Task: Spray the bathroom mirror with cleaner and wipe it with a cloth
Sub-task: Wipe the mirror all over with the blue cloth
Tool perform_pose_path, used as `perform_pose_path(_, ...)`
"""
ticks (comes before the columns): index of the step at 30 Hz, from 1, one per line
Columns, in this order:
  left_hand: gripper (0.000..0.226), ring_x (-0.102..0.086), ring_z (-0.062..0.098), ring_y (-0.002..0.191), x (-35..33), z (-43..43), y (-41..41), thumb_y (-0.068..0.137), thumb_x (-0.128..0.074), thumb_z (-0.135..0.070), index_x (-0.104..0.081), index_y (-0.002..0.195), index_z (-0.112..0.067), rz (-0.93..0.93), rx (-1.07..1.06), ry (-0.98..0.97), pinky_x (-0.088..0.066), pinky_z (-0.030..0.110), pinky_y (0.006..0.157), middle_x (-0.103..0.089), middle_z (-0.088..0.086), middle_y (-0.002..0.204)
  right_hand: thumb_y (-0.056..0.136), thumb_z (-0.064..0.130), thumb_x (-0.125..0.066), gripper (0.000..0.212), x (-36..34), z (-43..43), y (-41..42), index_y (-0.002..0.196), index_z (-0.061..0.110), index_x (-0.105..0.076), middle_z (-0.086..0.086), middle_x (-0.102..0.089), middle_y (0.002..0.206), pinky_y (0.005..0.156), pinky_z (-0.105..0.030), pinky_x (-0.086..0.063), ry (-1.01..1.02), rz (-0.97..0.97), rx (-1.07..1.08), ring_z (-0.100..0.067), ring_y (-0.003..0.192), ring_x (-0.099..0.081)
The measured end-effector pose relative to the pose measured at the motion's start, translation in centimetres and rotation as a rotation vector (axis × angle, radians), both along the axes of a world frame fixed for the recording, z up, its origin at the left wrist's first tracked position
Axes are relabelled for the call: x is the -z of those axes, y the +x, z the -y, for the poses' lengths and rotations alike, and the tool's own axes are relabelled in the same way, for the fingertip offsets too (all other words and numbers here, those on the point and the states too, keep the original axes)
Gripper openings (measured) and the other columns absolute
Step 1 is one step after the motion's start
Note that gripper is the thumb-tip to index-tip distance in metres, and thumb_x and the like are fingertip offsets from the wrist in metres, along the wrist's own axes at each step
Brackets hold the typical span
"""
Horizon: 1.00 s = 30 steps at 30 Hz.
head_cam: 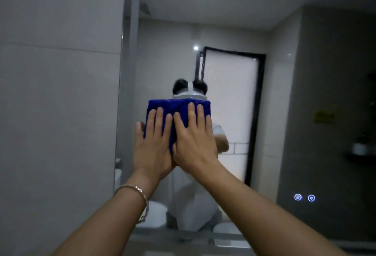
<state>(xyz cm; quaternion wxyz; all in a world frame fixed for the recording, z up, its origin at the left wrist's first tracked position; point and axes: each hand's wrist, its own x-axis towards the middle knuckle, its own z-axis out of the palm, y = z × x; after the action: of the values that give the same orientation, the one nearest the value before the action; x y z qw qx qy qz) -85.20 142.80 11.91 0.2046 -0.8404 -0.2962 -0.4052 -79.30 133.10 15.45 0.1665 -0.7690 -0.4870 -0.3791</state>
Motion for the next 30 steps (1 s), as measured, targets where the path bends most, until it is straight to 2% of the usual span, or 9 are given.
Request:
perform_pose_path(3, 0.085, 0.028, 0.034, 0.136, -0.1, -0.1, -0.5, 0.095, -0.026, -0.051, 0.033, 0.137, -0.007, -0.121, -0.075, 0.001, -0.003, 0.054, 0.115, 0.039, 0.019, 0.143, 0.093, 0.022, -0.045, 0.053, 0.3, -0.4, -1.2, 0.144, 0.013, -0.034, -0.021, -0.009, 0.157, 0.116, -0.051, -0.005, 0.132, -0.008, -0.064, -0.038, 0.145, 0.0)
perform_pose_path(6, 0.078, 0.034, 0.032, 0.131, -0.5, 0.3, -1.1, 0.096, -0.019, -0.047, 0.033, 0.136, -0.006, -0.193, -0.088, 0.018, -0.004, 0.054, 0.115, 0.041, 0.018, 0.14, 0.094, 0.025, -0.042, 0.064, 1.2, -0.9, -0.2, 0.151, 0.021, -0.015, -0.013, 0.004, 0.159, 0.117, -0.046, 0.001, 0.026, -0.017, -0.126, -0.03, 0.146, 0.009)
perform_pose_path(9, 0.067, 0.019, 0.029, 0.137, -0.8, -0.1, -2.0, 0.091, -0.007, -0.044, 0.012, 0.145, -0.009, -0.144, -0.019, 0.038, -0.014, 0.057, 0.112, 0.022, 0.015, 0.149, 0.087, 0.032, -0.038, 0.066, 1.8, -1.1, 1.0, 0.15, 0.021, -0.022, -0.013, -0.013, 0.158, 0.115, -0.047, -0.012, 0.046, 0.045, -0.099, -0.03, 0.146, -0.009)
perform_pose_path(12, 0.069, -0.02, 0.031, 0.141, -0.9, -0.8, -2.4, 0.089, -0.021, -0.047, -0.025, 0.146, -0.008, -0.145, 0.048, 0.01, -0.033, 0.059, 0.102, -0.019, 0.016, 0.153, 0.083, 0.037, -0.036, 0.065, 2.2, -1.5, 1.6, 0.144, 0.014, -0.034, -0.014, -0.034, 0.151, 0.107, -0.048, -0.031, 0.122, 0.098, -0.07, -0.031, 0.138, -0.033)
perform_pose_path(14, 0.068, -0.027, 0.031, 0.139, -0.8, -1.1, -2.3, 0.089, -0.025, -0.046, -0.028, 0.145, -0.006, -0.145, 0.082, -0.017, -0.041, 0.059, 0.098, -0.024, 0.016, 0.152, 0.082, 0.038, -0.036, 0.066, 2.1, -1.5, 1.7, 0.144, 0.015, -0.033, -0.014, -0.037, 0.149, 0.106, -0.048, -0.031, 0.146, 0.129, -0.062, -0.031, 0.137, -0.036)
perform_pose_path(16, 0.068, -0.013, 0.03, 0.142, -1.0, -0.6, -2.3, 0.091, -0.02, -0.045, -0.012, 0.148, -0.008, -0.152, 0.089, -0.047, -0.037, 0.056, 0.103, -0.007, 0.015, 0.155, 0.081, 0.039, -0.035, 0.066, 2.0, -1.6, 2.0, 0.144, 0.017, -0.032, -0.014, -0.038, 0.149, 0.106, -0.048, -0.026, 0.15, 0.171, -0.053, -0.031, 0.137, -0.036)
perform_pose_path(20, 0.075, 0.029, 0.021, 0.137, -2.4, 0.0, -3.7, 0.096, -0.025, -0.046, 0.026, 0.141, -0.016, -0.344, 0.01, -0.068, -0.004, 0.047, 0.118, 0.033, 0.006, 0.148, 0.083, 0.042, -0.035, 0.066, 2.4, -2.4, 2.3, 0.145, 0.02, -0.032, -0.016, -0.035, 0.15, 0.109, -0.053, -0.021, 0.135, 0.192, -0.066, -0.035, 0.139, -0.03)
perform_pose_path(27, 0.063, 0.0, 0.016, 0.145, -3.9, -0.6, -7.8, 0.096, -0.031, -0.035, -0.005, 0.15, -0.016, -0.297, 0.011, 0.047, -0.007, 0.043, 0.118, -0.001, 0.002, 0.158, 0.094, 0.051, -0.021, 0.063, 2.5, -3.7, 2.4, 0.147, 0.019, -0.026, -0.017, -0.023, 0.154, 0.111, -0.055, -0.013, 0.109, 0.208, -0.086, -0.036, 0.142, -0.016)
perform_pose_path(30, 0.061, -0.032, 0.023, 0.138, -3.1, -1.3, -7.7, 0.087, -0.035, -0.033, -0.03, 0.144, -0.011, -0.172, 0.067, 0.079, -0.031, 0.047, 0.11, -0.033, 0.009, 0.15, 0.093, 0.049, -0.027, 0.061, 1.5, -4.7, 2.3, 0.148, 0.021, -0.029, -0.014, -0.021, 0.156, 0.111, -0.055, -0.012, 0.092, 0.258, -0.083, -0.034, 0.143, -0.015)
